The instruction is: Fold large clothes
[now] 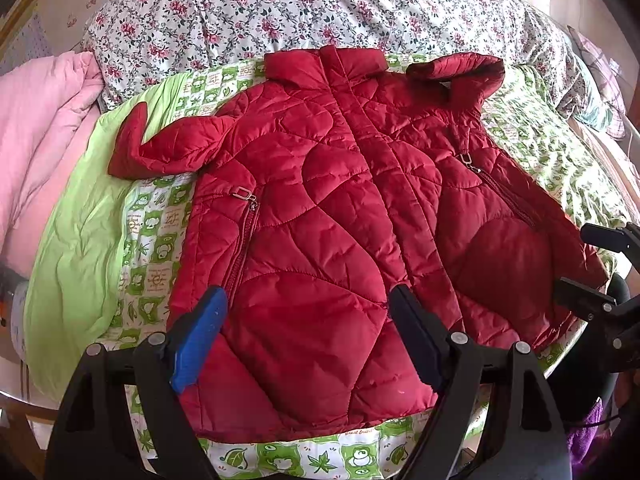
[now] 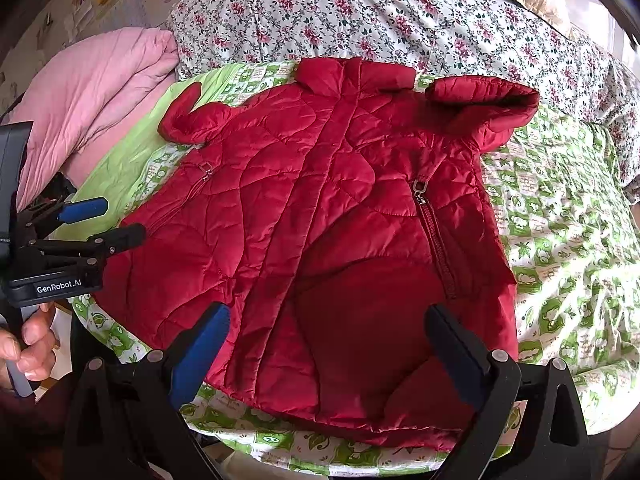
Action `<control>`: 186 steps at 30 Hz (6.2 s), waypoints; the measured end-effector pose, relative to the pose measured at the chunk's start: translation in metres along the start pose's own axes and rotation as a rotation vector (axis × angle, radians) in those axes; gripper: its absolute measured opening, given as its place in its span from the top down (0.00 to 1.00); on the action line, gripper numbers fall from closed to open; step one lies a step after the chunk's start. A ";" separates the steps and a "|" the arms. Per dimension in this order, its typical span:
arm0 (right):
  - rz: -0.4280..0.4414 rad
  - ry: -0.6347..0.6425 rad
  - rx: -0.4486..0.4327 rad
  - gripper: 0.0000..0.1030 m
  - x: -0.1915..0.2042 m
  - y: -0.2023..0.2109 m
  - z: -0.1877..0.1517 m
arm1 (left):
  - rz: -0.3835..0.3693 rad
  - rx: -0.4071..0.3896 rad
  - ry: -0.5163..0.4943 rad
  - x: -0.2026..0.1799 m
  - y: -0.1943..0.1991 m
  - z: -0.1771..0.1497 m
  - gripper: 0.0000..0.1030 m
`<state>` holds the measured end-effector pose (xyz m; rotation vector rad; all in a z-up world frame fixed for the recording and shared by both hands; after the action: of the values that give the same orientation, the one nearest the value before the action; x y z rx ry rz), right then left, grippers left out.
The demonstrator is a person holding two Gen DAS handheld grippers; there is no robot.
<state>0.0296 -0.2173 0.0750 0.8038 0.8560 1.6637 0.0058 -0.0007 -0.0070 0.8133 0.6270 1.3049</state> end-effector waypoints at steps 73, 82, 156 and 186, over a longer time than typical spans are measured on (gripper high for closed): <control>-0.079 -0.025 -0.037 0.04 -0.081 -0.060 0.082 | -0.098 0.080 0.071 0.025 -0.080 0.049 0.19; -0.128 -0.029 -0.066 0.04 -0.125 -0.079 0.121 | -0.126 0.081 0.072 0.025 -0.100 0.073 0.19; 0.301 0.000 0.012 0.80 0.016 -0.234 0.190 | -0.772 0.193 0.638 0.130 -0.232 0.174 0.80; 0.066 -0.275 0.017 0.52 -0.123 -0.272 0.198 | -0.028 -0.125 0.095 0.141 -0.150 0.187 0.63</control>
<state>0.3570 -0.2560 -0.0653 1.0544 0.6580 1.5594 0.2657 0.0979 -0.0138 0.6409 0.6231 1.3491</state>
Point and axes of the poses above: each gripper's, at about its wrist camera, not at the fingertips, and y roughly against the way its jaws point, x to its left, z to its top, the point moved 1 cm from there along -y, roughly the way its jaws point, and after that the axes turned 3 degrees about -z, right-handed, at the moved point
